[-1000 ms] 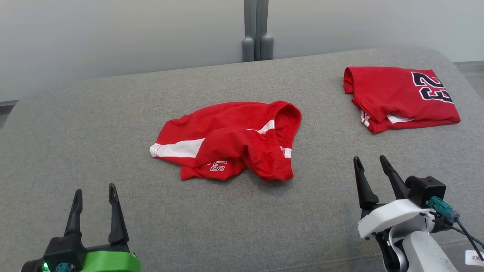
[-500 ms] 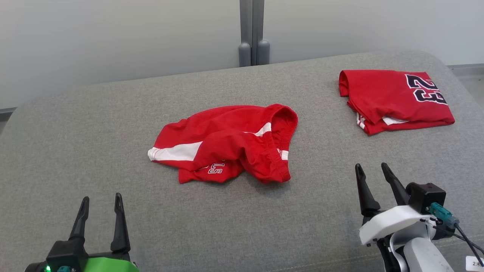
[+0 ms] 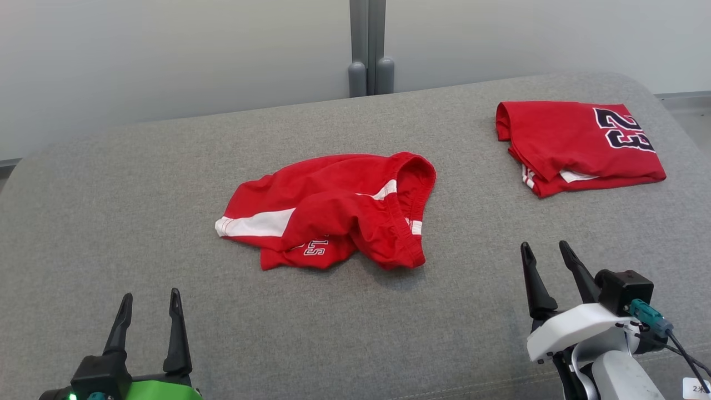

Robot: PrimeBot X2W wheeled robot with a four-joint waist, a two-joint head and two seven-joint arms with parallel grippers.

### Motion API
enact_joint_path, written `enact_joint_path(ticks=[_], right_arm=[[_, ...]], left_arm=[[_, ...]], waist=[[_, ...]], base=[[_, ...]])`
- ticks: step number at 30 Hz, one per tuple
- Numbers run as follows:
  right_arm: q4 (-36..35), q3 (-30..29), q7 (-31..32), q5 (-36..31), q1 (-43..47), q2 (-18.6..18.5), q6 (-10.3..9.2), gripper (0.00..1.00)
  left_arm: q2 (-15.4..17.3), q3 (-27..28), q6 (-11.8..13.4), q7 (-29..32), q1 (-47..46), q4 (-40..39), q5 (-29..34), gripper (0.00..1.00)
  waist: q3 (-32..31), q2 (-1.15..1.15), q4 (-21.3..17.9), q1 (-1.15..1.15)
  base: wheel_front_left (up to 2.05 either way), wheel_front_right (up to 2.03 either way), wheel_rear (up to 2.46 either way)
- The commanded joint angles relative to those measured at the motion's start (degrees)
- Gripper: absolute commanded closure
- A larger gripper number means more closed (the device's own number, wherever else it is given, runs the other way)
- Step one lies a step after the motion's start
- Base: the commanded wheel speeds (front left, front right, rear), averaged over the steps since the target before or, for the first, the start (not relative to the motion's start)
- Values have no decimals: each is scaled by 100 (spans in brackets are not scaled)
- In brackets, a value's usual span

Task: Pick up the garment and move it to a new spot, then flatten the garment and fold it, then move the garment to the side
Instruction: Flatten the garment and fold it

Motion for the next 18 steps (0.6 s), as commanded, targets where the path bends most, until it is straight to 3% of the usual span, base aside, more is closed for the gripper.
enact_joint_path(ticks=[1,18], right_arm=[[-14,-13,-6,-28,47,-4,-2,0],[11,1,-3,-38,37,18,-2,0]], left_arm=[[6,16,-11,-12,30,4,64,0],[-51,115,-32,-12,51,-32,111,0]], waist=[[-2,0,-1,0],[-50,0,-38,0]], base=[[0,0,0],[0,0,0]])
